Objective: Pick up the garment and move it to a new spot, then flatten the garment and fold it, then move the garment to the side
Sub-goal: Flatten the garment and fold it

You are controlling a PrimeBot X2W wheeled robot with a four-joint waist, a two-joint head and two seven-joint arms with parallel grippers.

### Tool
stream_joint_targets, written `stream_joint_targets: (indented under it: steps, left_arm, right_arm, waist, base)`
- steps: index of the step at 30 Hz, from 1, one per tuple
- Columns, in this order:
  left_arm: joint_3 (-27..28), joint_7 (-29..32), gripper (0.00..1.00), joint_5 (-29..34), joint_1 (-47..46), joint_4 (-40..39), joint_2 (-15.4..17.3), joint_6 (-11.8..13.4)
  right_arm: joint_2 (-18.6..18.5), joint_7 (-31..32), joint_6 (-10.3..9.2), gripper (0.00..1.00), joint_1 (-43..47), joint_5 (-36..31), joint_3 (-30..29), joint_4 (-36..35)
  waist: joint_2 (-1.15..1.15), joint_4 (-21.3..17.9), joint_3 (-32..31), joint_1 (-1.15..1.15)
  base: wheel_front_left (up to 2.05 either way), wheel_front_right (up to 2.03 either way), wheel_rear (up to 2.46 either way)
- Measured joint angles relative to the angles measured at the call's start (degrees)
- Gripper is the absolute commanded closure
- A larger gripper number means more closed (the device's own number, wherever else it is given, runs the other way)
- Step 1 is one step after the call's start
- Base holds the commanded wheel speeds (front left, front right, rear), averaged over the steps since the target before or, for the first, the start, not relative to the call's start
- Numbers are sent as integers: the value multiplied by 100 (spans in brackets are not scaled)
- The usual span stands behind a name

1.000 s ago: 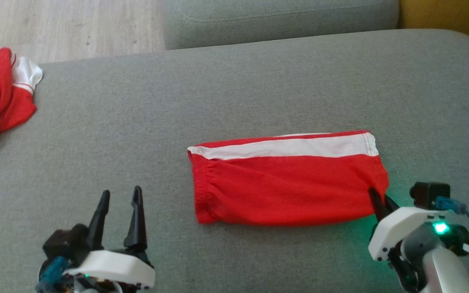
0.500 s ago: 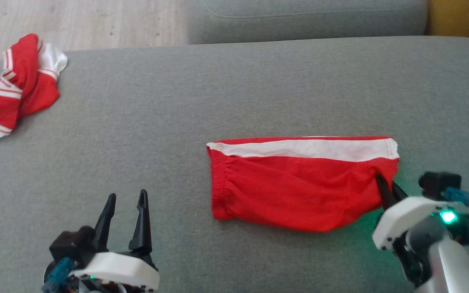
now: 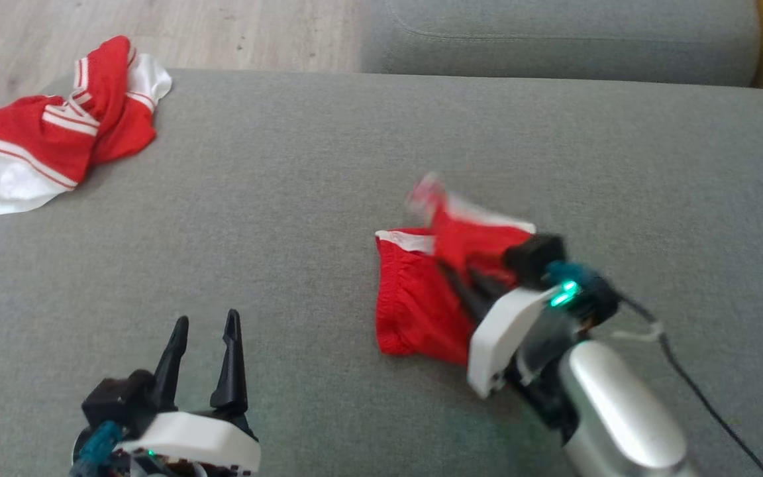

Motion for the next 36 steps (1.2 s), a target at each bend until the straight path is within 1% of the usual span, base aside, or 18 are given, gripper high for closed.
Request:
stream_joint_targets:
  steps: [4, 14, 19, 20, 21, 22, 26, 28, 29, 32, 34, 36]
  left_arm:
    - [4, -24, 0, -25, 3, 2, 1, 1]
    - [19, -70, 0, -59, 6, 2, 1, 5]
    - [19, -71, 0, -59, 6, 2, 1, 5]
    - [19, -71, 0, -59, 6, 2, 1, 5]
    - [19, -71, 0, -59, 6, 4, 1, 5]
    - [19, -71, 0, -59, 6, 4, 1, 5]
    - [19, -71, 0, -59, 5, 10, 0, 7]
    - [20, -71, 0, -59, 5, 12, 0, 9]
    - [20, -73, 0, -59, 5, 12, -1, 9]
    - [25, -74, 0, -59, 5, 14, -1, 9]
    - [25, -75, 0, -59, 5, 14, -1, 9]
    - [25, -80, 0, -59, 2, 14, -7, 9]
  right_arm:
    - [-4, -24, 0, 100, 0, 157, 461, 260]
    - [-38, -435, 0, 100, -16, 405, 802, 471]
    - [-59, -413, 0, 100, -124, 463, 1016, 495]
    - [-59, -413, 0, 72, -118, 460, 1081, 532]
    - [-59, -414, 0, 5, -112, 446, 1121, 559]
    - [-59, -416, 0, 0, -113, 392, 1145, 581]
    - [-62, -548, 0, 0, -78, 402, 1151, 535]
    - [-60, -716, 0, 0, -63, 417, 1047, 354]
    - [-59, -782, 0, 0, -56, 421, 948, 283]
    - [-59, -960, 0, 0, -23, 246, 361, 52]
    - [-60, -977, 0, 0, -11, 35, 48, 26]
    - [-62, -957, 0, 0, -12, -300, -147, 52]
  waist:
    - [0, 86, 0, 0]
    - [0, 89, 30, 0]
    - [0, 57, 40, 0]
    - [0, 51, 48, 0]
    - [0, 44, 56, 0]
    - [0, 37, 64, 0]
    - [0, 7, 87, 0]
    - [0, -18, 87, 0]
    - [0, -26, 84, 0]
    - [0, -58, 72, 0]
    - [0, -64, 78, 0]
    - [0, -58, 97, 0]
  base:
    - [0, 0, 0]
    - [0, 0, 0]
    - [0, 0, 0]
    - [0, 0, 0]
    - [0, 0, 0]
    - [0, 0, 0]
    - [0, 0, 0]
    - [0, 0, 0]
    - [0, 0, 0]
    - [0, 0, 0]
    - [0, 0, 0]
    - [0, 0, 0]
